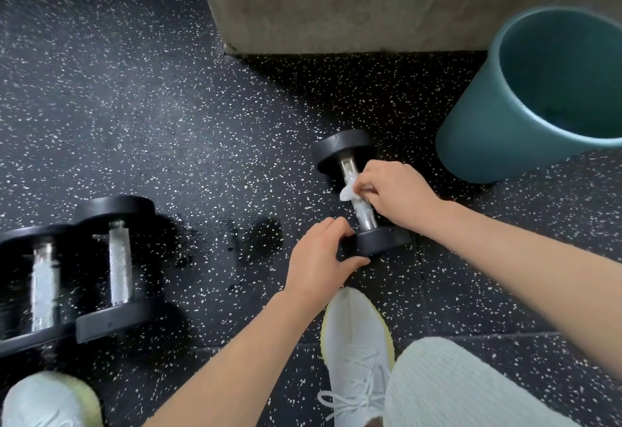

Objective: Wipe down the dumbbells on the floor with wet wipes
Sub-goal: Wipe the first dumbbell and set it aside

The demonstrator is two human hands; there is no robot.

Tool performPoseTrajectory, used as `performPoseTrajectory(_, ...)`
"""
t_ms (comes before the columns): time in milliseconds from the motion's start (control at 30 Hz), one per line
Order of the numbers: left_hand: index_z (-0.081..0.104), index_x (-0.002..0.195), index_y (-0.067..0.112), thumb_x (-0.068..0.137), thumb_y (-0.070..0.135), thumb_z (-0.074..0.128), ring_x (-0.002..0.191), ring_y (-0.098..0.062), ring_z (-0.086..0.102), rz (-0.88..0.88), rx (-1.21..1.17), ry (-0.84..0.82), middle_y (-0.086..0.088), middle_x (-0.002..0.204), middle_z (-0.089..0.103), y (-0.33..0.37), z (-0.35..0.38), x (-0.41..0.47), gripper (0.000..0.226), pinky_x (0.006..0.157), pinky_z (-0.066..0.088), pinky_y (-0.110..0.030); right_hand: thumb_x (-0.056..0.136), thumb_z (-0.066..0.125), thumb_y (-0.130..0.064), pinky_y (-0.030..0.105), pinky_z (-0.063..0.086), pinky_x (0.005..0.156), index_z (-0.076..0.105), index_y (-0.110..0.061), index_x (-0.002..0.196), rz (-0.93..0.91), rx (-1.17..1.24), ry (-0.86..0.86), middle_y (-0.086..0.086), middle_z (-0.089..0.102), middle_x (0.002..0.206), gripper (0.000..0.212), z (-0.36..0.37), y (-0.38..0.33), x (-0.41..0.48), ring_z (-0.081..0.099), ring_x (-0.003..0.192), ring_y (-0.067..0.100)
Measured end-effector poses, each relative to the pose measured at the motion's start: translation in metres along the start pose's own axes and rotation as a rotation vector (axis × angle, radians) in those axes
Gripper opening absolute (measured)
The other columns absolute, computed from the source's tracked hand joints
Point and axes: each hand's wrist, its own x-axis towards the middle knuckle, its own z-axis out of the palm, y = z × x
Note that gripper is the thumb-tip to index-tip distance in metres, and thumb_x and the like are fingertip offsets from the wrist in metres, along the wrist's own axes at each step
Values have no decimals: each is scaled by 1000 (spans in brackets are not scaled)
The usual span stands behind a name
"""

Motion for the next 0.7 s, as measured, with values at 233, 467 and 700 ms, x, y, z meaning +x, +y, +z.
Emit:
performPoseTrajectory(233, 59, 107, 28, 80, 50, 85, 93, -9, 53, 35, 22, 1, 16, 100, 58, 13, 1, 8, 44, 76, 46, -30, 96, 55, -18, 36, 46, 71, 76, -29, 96, 129, 20, 171, -2, 63, 103, 24, 6, 1, 28, 62, 85, 26)
performPoseTrajectory(467, 57, 104, 30, 78, 51, 86, 93, -9, 55, 13, 39, -27, 15, 99, 60, 11, -3, 7, 44, 78, 50, -33, 93, 56, -14, 38, 50, 77, 77, -26, 100, 212, 168, 160, -3, 65, 107, 25, 13, 1, 7, 63, 90, 22)
performPoseTrajectory(700, 60, 105, 29, 75, 48, 89, 93, -11, 57, -26, 25, -37, 12, 98, 62, 6, -6, 4, 46, 79, 51, -38, 80, 68, -32, 29, 53, 67, 77, -32, 76, 340, 397, -162, -13, 72, 75, 10, 2, 8, -33, 62, 66, 4)
